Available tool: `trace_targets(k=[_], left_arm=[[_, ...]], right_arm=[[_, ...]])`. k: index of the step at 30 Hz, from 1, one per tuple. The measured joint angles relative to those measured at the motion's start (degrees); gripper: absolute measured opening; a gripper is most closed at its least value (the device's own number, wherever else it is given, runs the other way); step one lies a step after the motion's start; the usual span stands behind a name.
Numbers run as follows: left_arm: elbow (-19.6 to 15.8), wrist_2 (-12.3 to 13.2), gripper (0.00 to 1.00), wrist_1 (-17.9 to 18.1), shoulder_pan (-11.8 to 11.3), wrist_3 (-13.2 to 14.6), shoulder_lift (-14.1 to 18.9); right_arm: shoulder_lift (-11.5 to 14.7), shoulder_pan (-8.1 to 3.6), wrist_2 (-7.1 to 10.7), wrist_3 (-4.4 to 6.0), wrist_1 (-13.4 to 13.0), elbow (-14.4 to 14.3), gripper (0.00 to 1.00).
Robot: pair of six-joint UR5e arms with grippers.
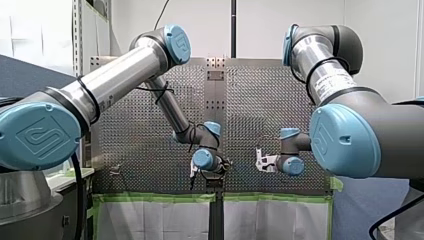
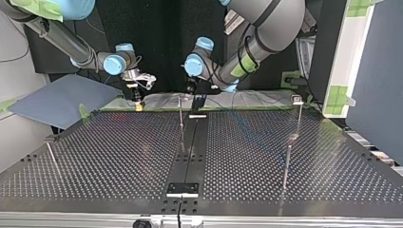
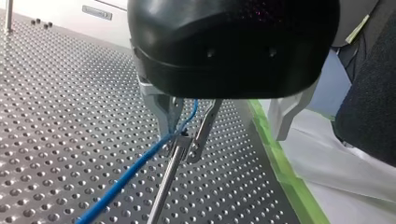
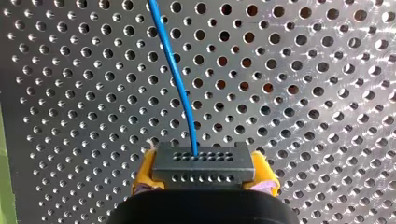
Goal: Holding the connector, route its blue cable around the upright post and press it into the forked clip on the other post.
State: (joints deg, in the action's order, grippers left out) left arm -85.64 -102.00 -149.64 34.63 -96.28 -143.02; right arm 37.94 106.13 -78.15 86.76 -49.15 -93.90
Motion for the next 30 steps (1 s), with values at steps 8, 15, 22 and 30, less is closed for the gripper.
trace_targets(k=[8, 15, 22, 30], left_arm=[[-0.03, 0.0, 0.99, -0.01, 0.42, 0.2, 0.0], [-0.03, 0.0, 0.99, 0.07, 0.63, 0.19, 0.38], [-0.11, 0.4, 0.99, -0.16, 0.59, 0.14, 1.53], [-1.83, 1.74, 0.99, 0.63, 0.66, 0.14, 1.65]], right_arm=[[-0.04, 0.0, 0.0, 0.0, -0.04, -0.01, 0.0], [-0.08, 0.0, 0.0, 0.0, -0.05, 0.01, 0.0], [-0.09, 0.0, 0.0, -0.13, -0.01, 0.0, 0.0], [-0.13, 0.0, 0.0, -0.17, -0.13, 0.01, 0.0]])
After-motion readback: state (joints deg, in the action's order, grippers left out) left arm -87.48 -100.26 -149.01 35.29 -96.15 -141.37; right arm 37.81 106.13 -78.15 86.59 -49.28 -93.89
